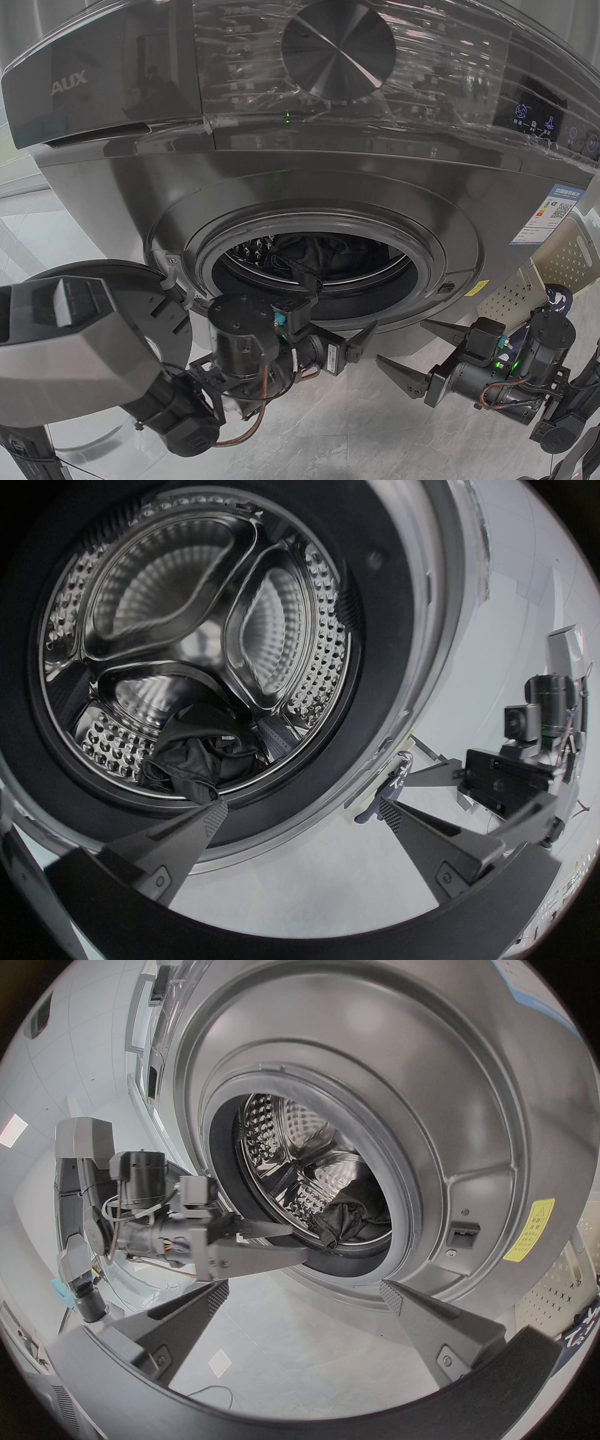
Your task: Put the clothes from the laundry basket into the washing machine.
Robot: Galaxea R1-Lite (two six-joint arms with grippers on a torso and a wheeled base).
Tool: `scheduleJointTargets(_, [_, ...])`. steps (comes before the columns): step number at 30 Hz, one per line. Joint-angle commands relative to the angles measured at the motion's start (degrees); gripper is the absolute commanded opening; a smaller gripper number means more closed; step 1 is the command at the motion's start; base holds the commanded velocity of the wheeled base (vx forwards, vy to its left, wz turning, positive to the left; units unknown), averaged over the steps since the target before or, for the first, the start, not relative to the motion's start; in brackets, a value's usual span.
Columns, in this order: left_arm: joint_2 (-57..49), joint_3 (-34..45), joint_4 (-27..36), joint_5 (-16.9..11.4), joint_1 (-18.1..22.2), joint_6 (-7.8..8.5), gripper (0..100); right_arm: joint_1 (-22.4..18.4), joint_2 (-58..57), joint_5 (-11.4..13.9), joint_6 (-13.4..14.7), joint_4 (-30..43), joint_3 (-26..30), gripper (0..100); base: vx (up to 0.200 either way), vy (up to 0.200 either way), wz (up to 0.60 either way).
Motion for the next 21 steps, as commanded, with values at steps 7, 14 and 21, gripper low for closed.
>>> scheduleJointTargets(7, [-14.2,16.5,-6.4,0.2,-3.1,0.01,100,-0.5,-7.1,-0.3,-0.1,0.6,4.9,100,0.000,0.000,0.00])
scheduleJointTargets(14, [-21.0,22.6,-6.9,0.7,-4.5,0.45,100,-4.7,-12.8,-0.4,-0.2,1.0,9.5,100,-0.143,0.000,0.00])
scheduleJointTargets(21, [-27.6,28.5,-6.8,4.3,-4.5,1.42,100,-9.2,-22.1,-0.7,-0.1,9.3,9.5,100,-0.200,0.000,0.00])
